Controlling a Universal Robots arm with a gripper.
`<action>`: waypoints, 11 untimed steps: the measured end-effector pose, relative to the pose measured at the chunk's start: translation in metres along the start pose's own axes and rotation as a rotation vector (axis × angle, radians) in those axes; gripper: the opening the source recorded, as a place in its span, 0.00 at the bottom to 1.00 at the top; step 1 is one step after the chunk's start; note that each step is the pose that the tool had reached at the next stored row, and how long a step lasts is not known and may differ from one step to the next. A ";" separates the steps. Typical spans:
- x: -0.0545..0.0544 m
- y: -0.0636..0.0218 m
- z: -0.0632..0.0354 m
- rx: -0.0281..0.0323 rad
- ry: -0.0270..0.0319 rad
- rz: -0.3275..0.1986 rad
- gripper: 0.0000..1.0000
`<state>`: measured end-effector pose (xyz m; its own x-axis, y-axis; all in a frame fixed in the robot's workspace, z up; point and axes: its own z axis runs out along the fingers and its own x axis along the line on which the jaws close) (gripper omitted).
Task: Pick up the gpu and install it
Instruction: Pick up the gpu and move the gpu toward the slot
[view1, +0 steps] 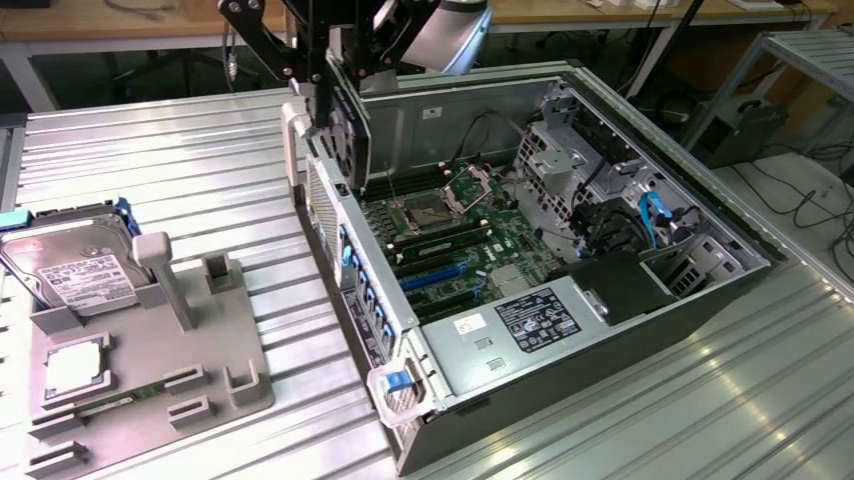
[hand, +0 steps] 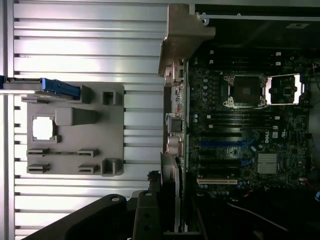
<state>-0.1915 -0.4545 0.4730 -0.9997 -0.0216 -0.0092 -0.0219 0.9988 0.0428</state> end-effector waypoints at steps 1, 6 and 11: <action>-0.001 0.0000 0.0000 0.0000 0.0001 0.000 0.28; -0.006 -0.0001 0.0001 0.0000 0.0000 0.000 0.28; -0.012 -0.0003 0.0002 0.0000 0.0000 0.000 0.28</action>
<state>-0.1795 -0.4545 0.4729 -0.9997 -0.0215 -0.0092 -0.0219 0.9988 0.0428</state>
